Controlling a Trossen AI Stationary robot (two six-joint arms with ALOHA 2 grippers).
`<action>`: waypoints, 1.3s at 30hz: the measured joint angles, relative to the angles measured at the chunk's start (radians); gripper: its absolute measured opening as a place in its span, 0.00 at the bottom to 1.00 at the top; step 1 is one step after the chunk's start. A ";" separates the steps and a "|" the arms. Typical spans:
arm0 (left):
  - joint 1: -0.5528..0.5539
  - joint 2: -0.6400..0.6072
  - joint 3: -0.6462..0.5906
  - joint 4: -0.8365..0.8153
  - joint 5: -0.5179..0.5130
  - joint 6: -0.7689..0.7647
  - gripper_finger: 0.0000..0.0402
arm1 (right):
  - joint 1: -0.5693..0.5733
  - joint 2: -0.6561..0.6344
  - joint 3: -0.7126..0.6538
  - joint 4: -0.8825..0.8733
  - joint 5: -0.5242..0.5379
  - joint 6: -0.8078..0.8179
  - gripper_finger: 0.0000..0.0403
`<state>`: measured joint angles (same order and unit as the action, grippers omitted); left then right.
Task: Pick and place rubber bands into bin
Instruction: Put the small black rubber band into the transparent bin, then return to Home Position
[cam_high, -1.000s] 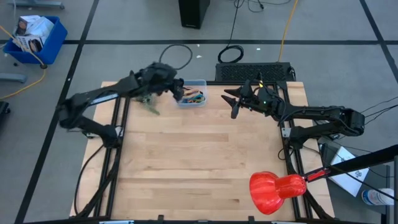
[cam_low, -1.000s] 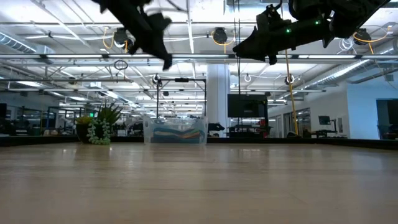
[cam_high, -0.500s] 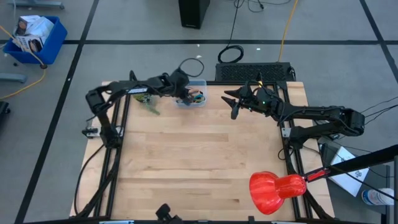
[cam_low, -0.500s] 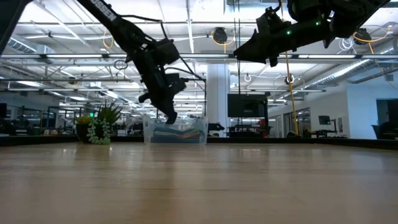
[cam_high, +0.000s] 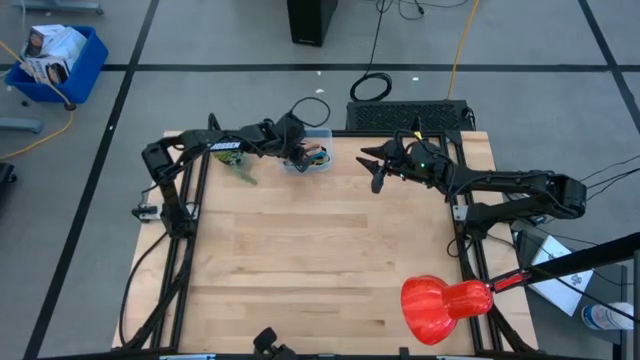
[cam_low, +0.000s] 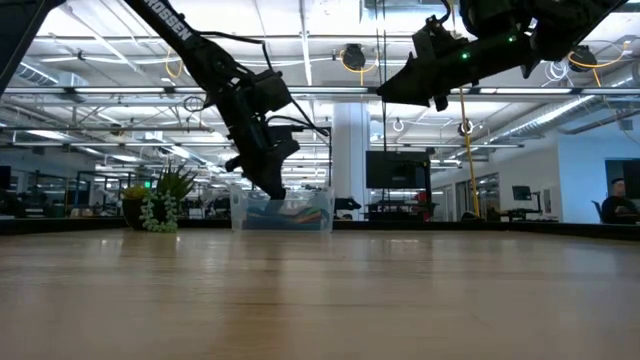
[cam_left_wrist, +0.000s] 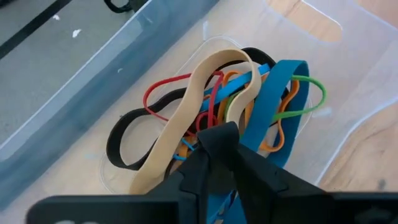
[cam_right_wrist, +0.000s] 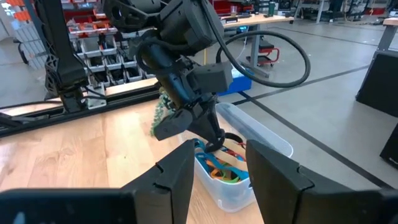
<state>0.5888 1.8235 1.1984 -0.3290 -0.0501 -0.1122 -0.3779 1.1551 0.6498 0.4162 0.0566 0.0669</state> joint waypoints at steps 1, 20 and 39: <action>0.000 0.000 0.000 0.000 0.000 0.002 0.20 | 0.000 0.000 0.000 -0.002 0.000 0.000 0.35; 0.008 -0.108 -0.002 -0.007 0.047 0.054 0.46 | -0.002 0.000 0.000 -0.006 0.003 -0.025 0.35; 0.093 -0.815 -0.315 -0.002 0.408 0.125 0.46 | -0.085 -0.399 -0.028 -0.423 0.090 -0.052 0.35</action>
<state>0.6814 1.0082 0.8829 -0.3308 0.3582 0.0125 -0.4633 0.7561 0.6214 -0.0073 0.1463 0.0150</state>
